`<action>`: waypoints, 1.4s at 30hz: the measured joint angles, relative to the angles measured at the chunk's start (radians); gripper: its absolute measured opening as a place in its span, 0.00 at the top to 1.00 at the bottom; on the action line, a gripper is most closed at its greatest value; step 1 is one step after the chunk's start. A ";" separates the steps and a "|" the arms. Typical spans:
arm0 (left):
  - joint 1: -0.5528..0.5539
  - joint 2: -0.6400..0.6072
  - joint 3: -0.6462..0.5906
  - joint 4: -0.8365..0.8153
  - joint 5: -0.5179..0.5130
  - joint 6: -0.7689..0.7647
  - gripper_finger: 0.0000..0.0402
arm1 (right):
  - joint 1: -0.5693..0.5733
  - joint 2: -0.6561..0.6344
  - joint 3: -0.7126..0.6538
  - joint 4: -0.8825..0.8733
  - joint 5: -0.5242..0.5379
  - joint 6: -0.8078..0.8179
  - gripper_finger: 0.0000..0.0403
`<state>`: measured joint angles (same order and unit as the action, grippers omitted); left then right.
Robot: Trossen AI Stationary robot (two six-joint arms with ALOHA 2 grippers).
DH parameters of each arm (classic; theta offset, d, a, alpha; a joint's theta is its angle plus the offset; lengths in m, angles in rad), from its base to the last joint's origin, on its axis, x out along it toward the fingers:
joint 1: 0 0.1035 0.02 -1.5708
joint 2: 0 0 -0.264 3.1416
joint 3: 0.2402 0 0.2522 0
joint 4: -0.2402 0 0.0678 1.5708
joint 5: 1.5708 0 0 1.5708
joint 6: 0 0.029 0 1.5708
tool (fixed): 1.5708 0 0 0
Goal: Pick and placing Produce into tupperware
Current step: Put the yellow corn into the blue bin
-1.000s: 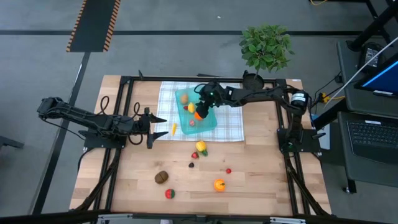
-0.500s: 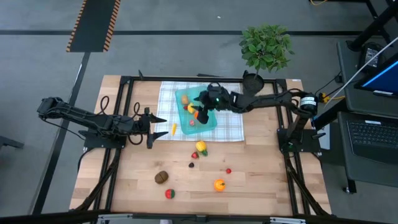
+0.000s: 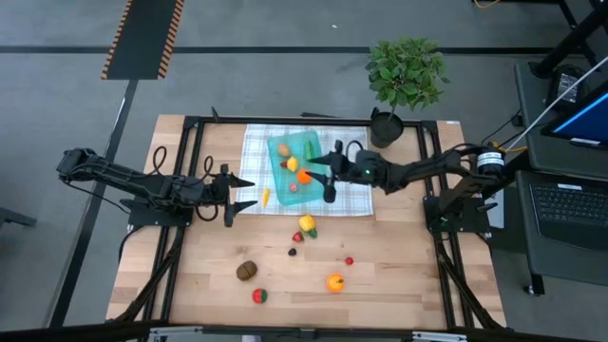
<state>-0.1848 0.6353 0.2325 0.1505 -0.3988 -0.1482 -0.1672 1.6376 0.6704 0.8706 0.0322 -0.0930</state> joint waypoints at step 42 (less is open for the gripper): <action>0.091 0.651 0.558 -0.836 -0.181 -0.732 0.34 | -0.020 0.000 -0.080 0.135 0.003 0.002 0.53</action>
<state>-0.0939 1.2863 0.7906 -0.6855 -0.5797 -0.8798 -0.1871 1.6375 0.5903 1.0053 0.0354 -0.0914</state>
